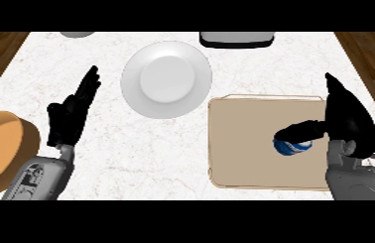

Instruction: Pick the can from the tray and place it in the plate

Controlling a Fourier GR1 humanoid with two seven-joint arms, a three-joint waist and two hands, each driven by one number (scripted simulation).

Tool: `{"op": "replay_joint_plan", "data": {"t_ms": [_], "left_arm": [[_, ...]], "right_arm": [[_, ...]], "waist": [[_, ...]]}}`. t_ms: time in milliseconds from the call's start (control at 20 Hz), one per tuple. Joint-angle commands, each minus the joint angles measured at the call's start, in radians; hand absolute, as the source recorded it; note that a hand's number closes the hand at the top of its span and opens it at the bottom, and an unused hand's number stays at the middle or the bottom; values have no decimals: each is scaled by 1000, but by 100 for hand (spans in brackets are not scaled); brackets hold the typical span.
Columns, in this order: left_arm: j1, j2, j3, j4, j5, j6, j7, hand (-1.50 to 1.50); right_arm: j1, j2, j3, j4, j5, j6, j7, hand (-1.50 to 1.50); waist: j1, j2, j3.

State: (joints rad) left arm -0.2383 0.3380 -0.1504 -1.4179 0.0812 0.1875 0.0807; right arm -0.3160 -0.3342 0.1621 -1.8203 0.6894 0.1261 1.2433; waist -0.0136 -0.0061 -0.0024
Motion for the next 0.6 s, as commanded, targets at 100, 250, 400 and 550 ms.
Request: {"op": "replay_joint_plan", "data": {"t_ms": [100,250,400,550], "left_arm": [[-37,-9,18,33,0,-3,8,0],[-8,-16,7,23,-7,-16,-16,0],[-34,-11,10,3,-11,-18,24,0],[-6,-9,35,50,-2,-34,-40,0]], "right_arm": [[17,31,-13,36,-26,142,210,-150],[5,57,-31,52,-29,151,218,-150],[-16,67,-60,134,-26,148,162,-150],[23,49,-91,114,-25,170,150,-150]], "waist": [[2,5,1],[10,5,1],[17,6,2],[11,7,1]]}}
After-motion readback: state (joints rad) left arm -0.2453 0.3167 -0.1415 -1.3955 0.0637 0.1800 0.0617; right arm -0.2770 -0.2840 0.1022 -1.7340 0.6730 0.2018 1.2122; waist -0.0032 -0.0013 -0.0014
